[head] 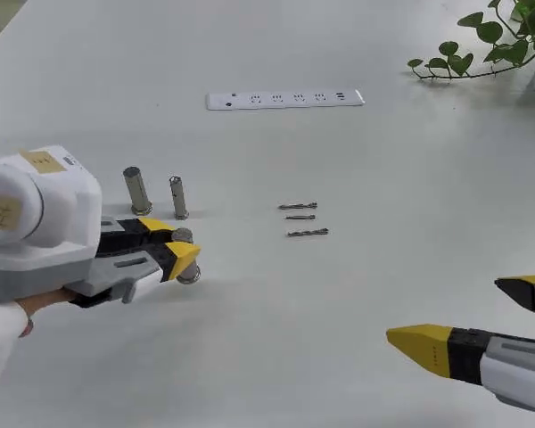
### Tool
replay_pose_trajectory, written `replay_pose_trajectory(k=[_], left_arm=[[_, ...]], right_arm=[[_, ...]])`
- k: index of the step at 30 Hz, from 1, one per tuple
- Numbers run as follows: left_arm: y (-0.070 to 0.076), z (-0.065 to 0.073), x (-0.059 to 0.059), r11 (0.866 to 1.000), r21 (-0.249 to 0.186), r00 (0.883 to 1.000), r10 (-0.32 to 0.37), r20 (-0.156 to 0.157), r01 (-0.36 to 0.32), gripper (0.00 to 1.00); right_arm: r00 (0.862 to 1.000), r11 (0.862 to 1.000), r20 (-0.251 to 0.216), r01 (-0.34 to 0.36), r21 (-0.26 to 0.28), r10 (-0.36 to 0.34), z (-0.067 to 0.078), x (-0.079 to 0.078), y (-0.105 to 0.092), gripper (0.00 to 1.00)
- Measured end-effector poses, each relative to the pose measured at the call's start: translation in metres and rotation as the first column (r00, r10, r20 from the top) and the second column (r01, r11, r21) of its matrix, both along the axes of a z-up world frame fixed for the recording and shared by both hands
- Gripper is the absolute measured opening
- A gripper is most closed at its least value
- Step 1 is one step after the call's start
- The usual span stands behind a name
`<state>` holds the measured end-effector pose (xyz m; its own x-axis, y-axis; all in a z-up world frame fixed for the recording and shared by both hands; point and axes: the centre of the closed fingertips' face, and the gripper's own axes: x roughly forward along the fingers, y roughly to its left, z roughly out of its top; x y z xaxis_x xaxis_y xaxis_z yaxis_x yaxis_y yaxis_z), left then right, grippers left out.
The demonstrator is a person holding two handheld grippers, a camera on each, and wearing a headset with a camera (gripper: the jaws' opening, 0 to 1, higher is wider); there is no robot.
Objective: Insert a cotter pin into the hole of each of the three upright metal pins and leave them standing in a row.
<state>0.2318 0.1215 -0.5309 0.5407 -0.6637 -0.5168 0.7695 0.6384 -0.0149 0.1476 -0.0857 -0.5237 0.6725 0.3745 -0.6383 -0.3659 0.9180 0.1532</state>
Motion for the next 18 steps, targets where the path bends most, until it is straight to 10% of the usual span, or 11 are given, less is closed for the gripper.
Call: replay_pose_trajectory(k=[18], left_arm=[[-0.025, -0.013, -0.02, 0.999, 0.032, 0.999, -0.033, -0.016, 0.033, 0.09]], right_arm=[[1.0, 0.999, 0.007, 0.014, 0.041, -0.014, 0.0, -0.002, -0.003, 0.85]])
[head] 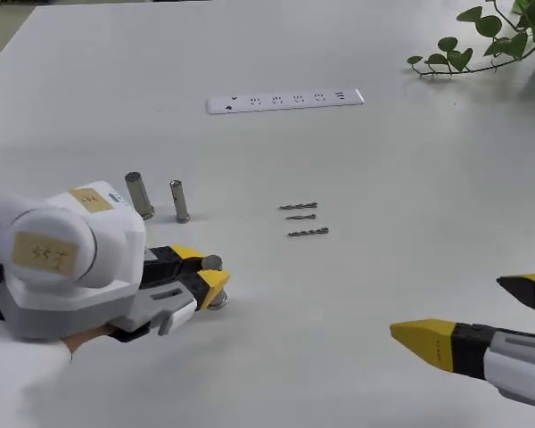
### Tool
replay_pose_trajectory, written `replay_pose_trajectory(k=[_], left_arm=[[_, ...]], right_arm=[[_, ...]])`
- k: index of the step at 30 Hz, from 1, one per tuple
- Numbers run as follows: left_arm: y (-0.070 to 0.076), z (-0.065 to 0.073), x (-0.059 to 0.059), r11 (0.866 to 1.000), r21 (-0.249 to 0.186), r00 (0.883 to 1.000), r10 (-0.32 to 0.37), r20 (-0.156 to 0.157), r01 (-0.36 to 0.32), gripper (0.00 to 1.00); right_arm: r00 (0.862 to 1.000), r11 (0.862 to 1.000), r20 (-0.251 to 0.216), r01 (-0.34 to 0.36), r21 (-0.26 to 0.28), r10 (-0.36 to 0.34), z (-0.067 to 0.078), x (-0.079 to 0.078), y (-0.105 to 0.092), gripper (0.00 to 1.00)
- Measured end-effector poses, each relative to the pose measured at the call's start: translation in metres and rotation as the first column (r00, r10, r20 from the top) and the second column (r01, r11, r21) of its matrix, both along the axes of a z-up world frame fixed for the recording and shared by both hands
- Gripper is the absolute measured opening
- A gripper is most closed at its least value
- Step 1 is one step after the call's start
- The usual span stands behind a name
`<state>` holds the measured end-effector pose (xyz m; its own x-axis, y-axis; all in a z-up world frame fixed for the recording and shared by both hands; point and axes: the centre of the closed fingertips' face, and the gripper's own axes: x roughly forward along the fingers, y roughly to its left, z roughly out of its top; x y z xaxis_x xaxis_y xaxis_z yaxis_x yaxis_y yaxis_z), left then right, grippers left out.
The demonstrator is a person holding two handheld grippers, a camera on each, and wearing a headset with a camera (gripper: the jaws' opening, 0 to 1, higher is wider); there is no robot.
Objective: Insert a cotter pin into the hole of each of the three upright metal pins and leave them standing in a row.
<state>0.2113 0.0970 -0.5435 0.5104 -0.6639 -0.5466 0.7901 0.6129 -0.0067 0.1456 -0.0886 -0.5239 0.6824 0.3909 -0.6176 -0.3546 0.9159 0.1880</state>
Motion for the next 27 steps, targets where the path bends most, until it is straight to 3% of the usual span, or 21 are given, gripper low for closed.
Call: replay_pose_trajectory(k=[11, 27], left_arm=[[-0.004, -0.011, -0.003, 1.0, 0.007, 1.0, 0.011, -0.022, -0.011, 0.09], [-0.004, -0.014, -0.002, 1.0, 0.005, 0.999, 0.031, -0.024, -0.031, 0.09]], right_arm=[[1.0, 1.0, 0.004, 0.006, 0.006, -0.006, 0.002, 0.0, -0.001, 0.84], [1.0, 1.0, -0.001, -0.001, 0.006, 0.001, 0.001, -0.001, 0.0, 0.84]])
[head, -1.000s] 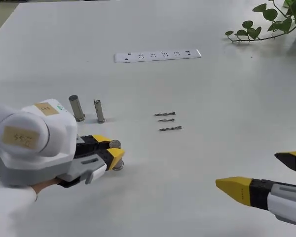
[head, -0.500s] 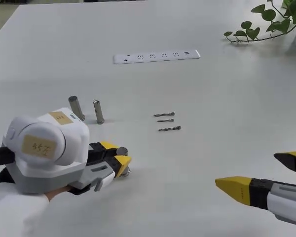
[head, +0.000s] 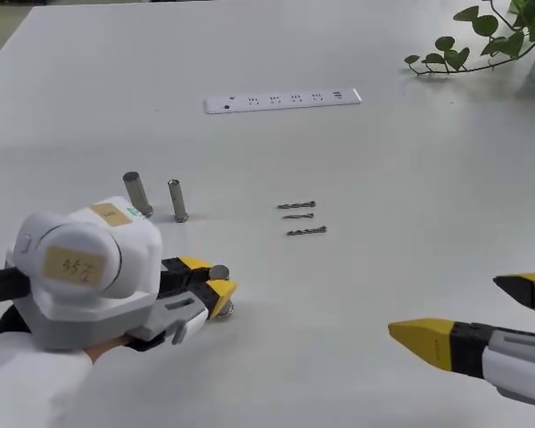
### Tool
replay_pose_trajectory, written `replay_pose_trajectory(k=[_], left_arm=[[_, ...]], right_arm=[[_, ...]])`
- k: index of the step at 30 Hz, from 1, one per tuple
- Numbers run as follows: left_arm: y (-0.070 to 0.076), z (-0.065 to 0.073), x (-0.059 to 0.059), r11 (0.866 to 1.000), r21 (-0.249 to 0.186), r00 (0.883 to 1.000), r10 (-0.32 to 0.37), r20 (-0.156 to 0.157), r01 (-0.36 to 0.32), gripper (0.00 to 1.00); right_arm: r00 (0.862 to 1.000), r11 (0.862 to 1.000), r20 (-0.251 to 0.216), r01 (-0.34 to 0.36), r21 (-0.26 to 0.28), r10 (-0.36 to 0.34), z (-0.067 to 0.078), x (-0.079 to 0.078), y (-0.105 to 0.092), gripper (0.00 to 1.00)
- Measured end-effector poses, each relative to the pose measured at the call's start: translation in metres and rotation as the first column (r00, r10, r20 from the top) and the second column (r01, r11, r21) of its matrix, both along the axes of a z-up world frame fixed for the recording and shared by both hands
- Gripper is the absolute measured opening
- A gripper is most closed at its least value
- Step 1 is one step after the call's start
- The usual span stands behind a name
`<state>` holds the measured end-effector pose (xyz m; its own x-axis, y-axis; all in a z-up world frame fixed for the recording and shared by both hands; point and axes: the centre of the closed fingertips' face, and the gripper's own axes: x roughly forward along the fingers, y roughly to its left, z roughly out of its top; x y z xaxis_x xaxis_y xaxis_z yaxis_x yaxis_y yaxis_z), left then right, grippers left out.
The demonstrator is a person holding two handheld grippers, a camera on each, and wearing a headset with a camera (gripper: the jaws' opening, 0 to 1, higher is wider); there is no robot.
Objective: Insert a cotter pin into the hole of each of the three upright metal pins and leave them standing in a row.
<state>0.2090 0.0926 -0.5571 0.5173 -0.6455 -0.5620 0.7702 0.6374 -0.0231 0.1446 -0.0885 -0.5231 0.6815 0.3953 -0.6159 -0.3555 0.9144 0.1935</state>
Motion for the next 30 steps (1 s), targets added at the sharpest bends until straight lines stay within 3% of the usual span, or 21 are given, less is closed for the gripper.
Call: replay_pose_trajectory(k=[11, 16, 21, 23, 30], left_arm=[[-0.0014, -0.0036, -0.0012, 1.0, 0.021, 1.0, -0.01, 0.006, 0.01, 0.09], [0.0, -0.0041, -0.0015, 1.0, -0.005, 1.0, 0.0, 0.0, 0.0, 0.09], [0.0, -0.0044, -0.0036, 1.0, -0.003, 1.0, -0.006, 0.018, 0.007, 0.09], [0.0005, -0.0043, -0.0035, 1.0, -0.015, 1.0, 0.001, 0.008, -0.001, 0.09], [-0.0005, -0.0044, -0.0022, 1.0, -0.013, 1.0, -0.005, 0.017, 0.005, 0.1]], right_arm=[[1.0, 1.0, -0.011, -0.001, 0.003, 0.001, -0.0037, -0.0016, -0.0004, 0.84], [1.0, 1.0, -0.014, -0.003, 0.009, 0.003, -0.0045, -0.0017, 0.0002, 0.84], [1.0, 1.0, -0.017, -0.006, 0.009, 0.006, -0.0056, -0.0021, 0.0009, 0.84], [1.0, 1.0, -0.017, -0.009, 0.01, 0.01, -0.0053, -0.0018, 0.0017, 0.84], [1.0, 1.0, -0.016, -0.019, 0.009, 0.019, -0.0047, -0.0016, 0.0033, 0.84]])
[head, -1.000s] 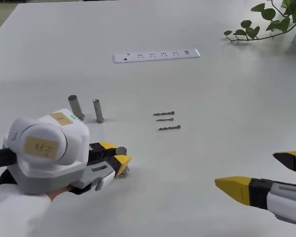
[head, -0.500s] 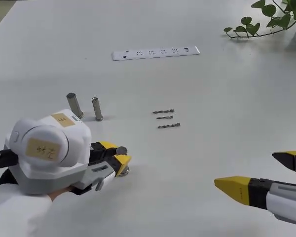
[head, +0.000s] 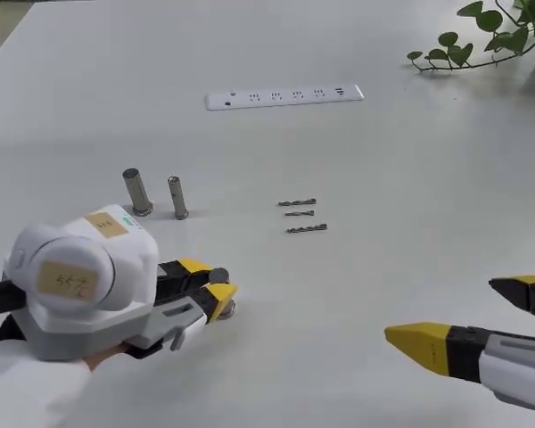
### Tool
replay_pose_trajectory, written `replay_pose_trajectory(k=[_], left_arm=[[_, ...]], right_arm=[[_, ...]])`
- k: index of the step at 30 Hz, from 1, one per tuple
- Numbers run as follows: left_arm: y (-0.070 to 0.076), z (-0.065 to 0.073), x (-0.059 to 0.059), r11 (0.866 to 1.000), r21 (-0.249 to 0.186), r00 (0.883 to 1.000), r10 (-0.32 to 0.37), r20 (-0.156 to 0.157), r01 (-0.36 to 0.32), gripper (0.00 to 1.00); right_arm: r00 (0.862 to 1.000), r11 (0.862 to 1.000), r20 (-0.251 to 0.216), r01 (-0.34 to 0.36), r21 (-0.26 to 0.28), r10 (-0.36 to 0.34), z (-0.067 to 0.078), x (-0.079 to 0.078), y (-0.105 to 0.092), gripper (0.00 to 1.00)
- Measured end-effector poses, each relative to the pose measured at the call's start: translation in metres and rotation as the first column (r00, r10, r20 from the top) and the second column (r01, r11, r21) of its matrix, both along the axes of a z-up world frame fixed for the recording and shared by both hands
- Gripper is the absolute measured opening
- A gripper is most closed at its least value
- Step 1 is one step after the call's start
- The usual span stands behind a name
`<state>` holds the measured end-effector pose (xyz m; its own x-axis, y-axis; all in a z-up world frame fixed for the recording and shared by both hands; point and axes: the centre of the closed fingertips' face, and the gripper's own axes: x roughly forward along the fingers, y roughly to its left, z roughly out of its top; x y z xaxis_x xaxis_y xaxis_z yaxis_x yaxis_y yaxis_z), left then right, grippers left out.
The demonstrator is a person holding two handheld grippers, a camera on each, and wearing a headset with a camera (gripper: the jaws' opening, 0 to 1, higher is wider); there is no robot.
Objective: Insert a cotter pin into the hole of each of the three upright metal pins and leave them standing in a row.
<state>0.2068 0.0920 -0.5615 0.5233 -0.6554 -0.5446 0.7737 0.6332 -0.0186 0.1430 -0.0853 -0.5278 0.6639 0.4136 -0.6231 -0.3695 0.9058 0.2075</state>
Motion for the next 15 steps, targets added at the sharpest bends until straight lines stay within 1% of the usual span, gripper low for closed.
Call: replay_pose_trajectory(k=[1, 9, 11, 13, 15], left_arm=[[0.0, 0.0, 0.0, 1.0, 0.005, 1.0, -0.001, 0.005, 0.001, 0.1], [0.0, 0.0, 0.002, 1.0, 0.004, 1.0, -0.005, 0.009, 0.005, 0.11], [-0.001, 0.004, 0.003, 1.0, -0.01, 1.0, -0.004, 0.011, 0.004, 0.15], [0.0, 0.012, 0.005, 1.0, -0.016, 1.0, -0.001, 0.028, 0.001, 0.21], [-0.001, 0.02, 0.005, 0.999, -0.041, 1.0, -0.009, 0.023, 0.009, 0.25]], right_arm=[[1.0, 1.0, 0.0, 0.0, -0.001, 0.0, 0.0, 0.0, 0.0, 0.84], [1.0, 1.0, 0.002, -0.014, -0.002, 0.014, 0.001, -0.001, 0.003, 0.84], [1.0, 1.0, 0.003, -0.018, 0.001, 0.018, 0.001, -0.001, 0.004, 0.84], [1.0, 1.0, 0.003, -0.027, 0.003, 0.027, 0.002, -0.001, 0.005, 0.84], [0.999, 0.999, 0.002, -0.034, 0.006, 0.034, 0.002, -0.002, 0.006, 0.84]])
